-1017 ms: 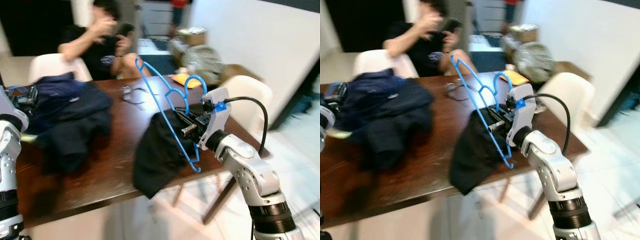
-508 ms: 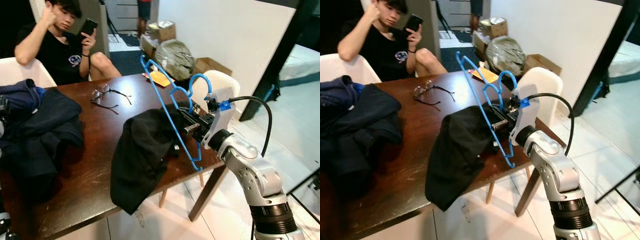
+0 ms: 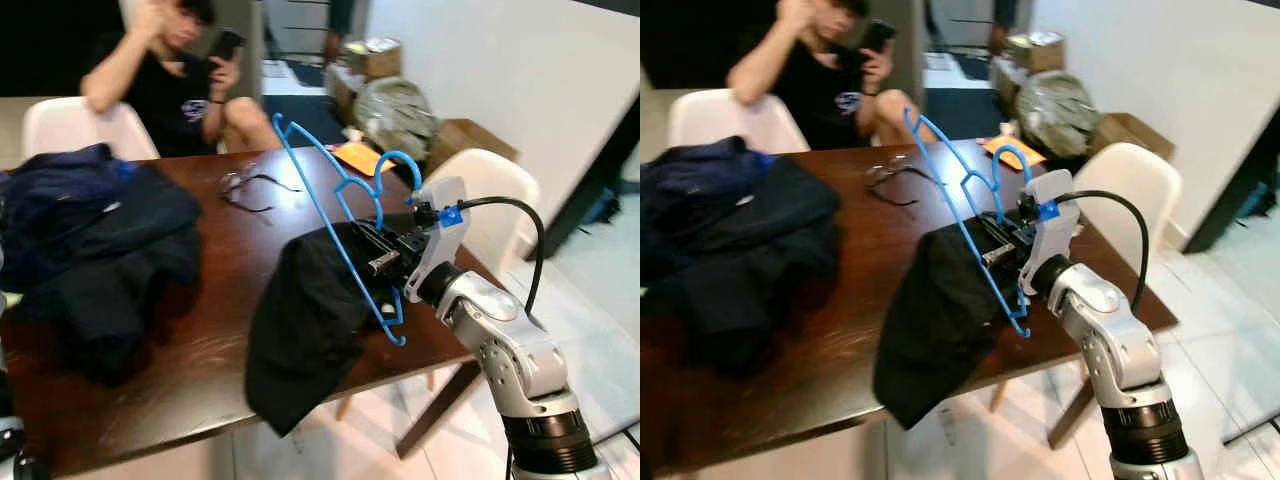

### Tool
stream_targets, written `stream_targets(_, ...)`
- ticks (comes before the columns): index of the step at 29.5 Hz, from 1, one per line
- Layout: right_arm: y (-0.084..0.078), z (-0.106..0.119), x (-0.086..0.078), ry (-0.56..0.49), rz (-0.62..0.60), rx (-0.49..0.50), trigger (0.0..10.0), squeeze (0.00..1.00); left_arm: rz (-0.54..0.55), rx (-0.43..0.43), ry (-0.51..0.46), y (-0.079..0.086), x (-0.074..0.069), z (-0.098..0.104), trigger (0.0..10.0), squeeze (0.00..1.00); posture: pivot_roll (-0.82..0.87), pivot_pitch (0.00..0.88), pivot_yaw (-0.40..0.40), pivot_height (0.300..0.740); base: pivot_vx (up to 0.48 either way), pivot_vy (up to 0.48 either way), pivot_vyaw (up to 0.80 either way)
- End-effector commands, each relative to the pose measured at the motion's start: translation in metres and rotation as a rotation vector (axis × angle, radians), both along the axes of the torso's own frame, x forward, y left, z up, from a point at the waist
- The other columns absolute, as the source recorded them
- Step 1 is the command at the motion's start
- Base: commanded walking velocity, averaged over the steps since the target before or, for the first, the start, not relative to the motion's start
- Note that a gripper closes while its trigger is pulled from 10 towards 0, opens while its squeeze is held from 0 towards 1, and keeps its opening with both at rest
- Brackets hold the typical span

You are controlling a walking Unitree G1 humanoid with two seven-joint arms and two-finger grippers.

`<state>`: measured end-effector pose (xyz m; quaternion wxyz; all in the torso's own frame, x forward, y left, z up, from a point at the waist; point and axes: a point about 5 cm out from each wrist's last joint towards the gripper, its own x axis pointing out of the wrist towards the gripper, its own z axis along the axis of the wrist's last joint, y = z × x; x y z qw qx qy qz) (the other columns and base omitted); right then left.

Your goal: Hang hanger

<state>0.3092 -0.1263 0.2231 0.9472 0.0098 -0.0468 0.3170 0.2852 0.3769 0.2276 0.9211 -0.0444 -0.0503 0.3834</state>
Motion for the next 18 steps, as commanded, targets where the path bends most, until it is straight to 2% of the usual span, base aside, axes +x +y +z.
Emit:
stream_targets(1, -0.001, 0.001, -0.002, -0.014, 0.000, -0.007, 10.0, 0.00, 0.030, 0.011, 0.036, 0.002, -0.001, -0.002, 10.0, 0.00, 0.08, 0.000, -0.050, 0.740, 0.000, 0.000, 0.00)
stream_targets(5, -0.001, 0.001, -0.002, -0.008, -0.001, -0.006, 10.0, 0.00, 0.052, -0.021, 0.071, 0.004, -0.002, -0.012, 10.0, 0.00, 0.08, 0.000, -0.052, 0.740, 0.000, 0.000, 0.00)
stream_targets(7, -0.001, 0.001, -0.002, -0.005, 0.000, -0.005, 10.0, 0.00, 0.000, -0.082, 0.054, 0.001, 0.003, -0.020, 10.0, 0.00, 0.08, 0.000, -0.053, 0.740, 0.000, 0.000, 0.00)
stream_targets(9, -0.001, 0.001, -0.002, -0.005, 0.001, -0.005, 10.0, 0.00, -0.023, -0.094, 0.043, -0.001, 0.005, -0.021, 10.0, 0.00, 0.08, 0.000, -0.053, 0.740, 0.000, 0.000, 0.00)
stream_targets(17, -0.001, 0.000, -0.001, 0.003, 0.002, -0.011, 10.0, 0.00, -0.171, -0.039, -0.057, -0.016, 0.024, -0.001, 10.0, 0.00, 0.08, 0.000, -0.072, 0.740, 0.000, 0.000, 0.00)
stream_targets(18, -0.001, -0.001, -0.001, 0.005, 0.006, -0.013, 10.0, 0.00, -0.200, -0.006, -0.057, -0.018, 0.027, 0.002, 10.0, 0.00, 0.08, 0.000, -0.077, 0.740, 0.000, 0.000, 0.00)
